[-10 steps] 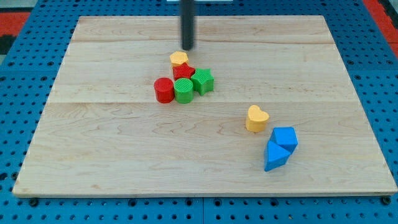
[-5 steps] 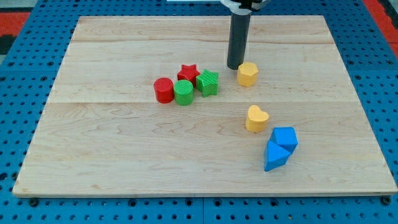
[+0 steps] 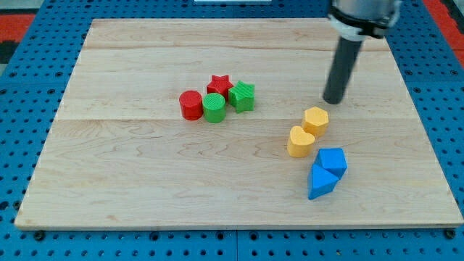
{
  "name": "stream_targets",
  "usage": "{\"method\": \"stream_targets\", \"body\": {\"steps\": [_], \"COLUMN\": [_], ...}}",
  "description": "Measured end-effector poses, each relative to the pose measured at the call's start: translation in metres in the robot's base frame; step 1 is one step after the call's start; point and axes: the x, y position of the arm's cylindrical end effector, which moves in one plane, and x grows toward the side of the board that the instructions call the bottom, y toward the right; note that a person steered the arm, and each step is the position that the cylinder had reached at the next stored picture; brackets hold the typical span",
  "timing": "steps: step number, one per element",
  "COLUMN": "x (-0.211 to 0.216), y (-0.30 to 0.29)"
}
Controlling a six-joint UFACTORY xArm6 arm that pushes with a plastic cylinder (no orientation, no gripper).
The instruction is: Move yellow hexagon to yellow heart
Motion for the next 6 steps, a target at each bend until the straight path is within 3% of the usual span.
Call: {"method": "stream_targets", "body": {"steps": [1,3,4,6], "x": [0.037,-0.011,0.020,0.044], "y": [-0.015,-0.020,-0.041,-0.061]}}
